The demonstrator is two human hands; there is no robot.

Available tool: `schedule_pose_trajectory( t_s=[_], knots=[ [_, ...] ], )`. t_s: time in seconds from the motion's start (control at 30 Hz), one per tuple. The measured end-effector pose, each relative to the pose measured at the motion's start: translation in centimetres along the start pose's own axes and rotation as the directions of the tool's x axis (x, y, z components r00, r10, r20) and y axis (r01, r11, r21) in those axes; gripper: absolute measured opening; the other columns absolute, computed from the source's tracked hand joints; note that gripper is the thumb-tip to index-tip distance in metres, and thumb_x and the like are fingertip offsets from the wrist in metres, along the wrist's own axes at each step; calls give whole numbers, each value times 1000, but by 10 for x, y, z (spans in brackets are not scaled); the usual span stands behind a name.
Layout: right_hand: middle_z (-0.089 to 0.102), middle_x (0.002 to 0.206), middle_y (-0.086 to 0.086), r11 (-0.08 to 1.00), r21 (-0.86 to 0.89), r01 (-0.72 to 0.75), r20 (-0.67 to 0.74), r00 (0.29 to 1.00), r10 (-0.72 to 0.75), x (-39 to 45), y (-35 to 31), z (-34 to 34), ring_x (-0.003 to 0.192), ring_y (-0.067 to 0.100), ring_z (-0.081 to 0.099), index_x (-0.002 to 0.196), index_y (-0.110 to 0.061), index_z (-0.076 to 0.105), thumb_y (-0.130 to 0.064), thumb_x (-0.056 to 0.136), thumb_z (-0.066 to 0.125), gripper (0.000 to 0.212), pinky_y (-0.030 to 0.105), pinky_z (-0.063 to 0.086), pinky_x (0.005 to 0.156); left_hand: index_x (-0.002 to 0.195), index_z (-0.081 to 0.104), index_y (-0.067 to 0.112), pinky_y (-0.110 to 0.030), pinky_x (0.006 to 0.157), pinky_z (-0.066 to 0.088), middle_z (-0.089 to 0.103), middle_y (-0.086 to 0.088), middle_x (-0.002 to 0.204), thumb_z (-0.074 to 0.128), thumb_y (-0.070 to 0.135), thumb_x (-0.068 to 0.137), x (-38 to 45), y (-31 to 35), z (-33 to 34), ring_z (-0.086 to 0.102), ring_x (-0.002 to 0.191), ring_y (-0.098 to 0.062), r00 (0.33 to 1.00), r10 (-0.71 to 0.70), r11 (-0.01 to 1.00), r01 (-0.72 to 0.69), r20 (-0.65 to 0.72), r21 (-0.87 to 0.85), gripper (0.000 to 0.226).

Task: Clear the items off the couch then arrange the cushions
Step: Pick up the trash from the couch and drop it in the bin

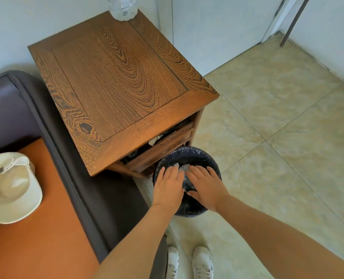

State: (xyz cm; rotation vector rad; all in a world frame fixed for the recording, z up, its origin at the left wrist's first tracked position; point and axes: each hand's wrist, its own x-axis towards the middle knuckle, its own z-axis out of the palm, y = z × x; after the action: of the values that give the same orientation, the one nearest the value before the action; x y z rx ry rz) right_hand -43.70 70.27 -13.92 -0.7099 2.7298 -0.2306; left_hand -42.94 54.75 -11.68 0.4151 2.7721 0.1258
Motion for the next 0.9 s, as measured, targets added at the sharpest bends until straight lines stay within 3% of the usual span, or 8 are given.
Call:
schedule_pose_trajectory(
  t_s=[0.1,0.33,0.47,0.57,0.67,0.9],
  knots=[
    [50,140,9,999,-48,10,19,1000,-9,-1,-1,-8,128,33,47,130,-13,53,-40,80,73,61,53,42,101,147,25,16,-39,121,5,27,-4,152,50,34,98,-6,0,-8,19,144,-21,1000,-7,1000,7,1,2,58],
    [31,153,7,996,-82,46,2,999,-46,-9,-12,-48,139,30,30,144,-16,36,-40,92,58,62,48,27,111,149,21,18,-41,120,7,21,-3,155,47,39,99,-31,-6,-42,15,145,-20,999,-25,1000,25,-38,5,60],
    [58,132,7,986,-145,81,-20,996,-85,-13,-28,-77,118,30,57,124,-17,60,-45,71,79,63,45,49,93,149,21,18,-42,120,8,21,-3,156,46,40,99,-50,-13,-68,16,145,-22,997,-14,1000,15,-78,12,61],
    [58,133,7,978,-171,122,-57,989,-133,-12,-46,-99,118,29,57,124,-17,60,-46,71,79,63,45,50,94,143,38,17,-45,118,20,38,-5,148,58,42,93,-67,-21,-85,32,139,-23,988,-11,999,17,-153,40,60],
    [60,129,6,969,-198,145,-135,975,-174,-13,-71,-125,113,27,60,120,-17,62,-43,68,82,62,42,53,89,122,60,17,-45,107,40,60,-3,125,77,46,73,-86,-32,-98,55,119,-23,970,-15,999,23,-244,30,60],
    [58,132,8,953,-220,209,-199,947,-254,-21,-130,-156,116,27,58,125,-14,59,-39,74,78,59,43,53,90,111,67,17,-44,99,49,66,-1,114,83,47,63,-140,-59,-121,62,107,-22,919,-52,998,63,-392,13,59]
  ],
)
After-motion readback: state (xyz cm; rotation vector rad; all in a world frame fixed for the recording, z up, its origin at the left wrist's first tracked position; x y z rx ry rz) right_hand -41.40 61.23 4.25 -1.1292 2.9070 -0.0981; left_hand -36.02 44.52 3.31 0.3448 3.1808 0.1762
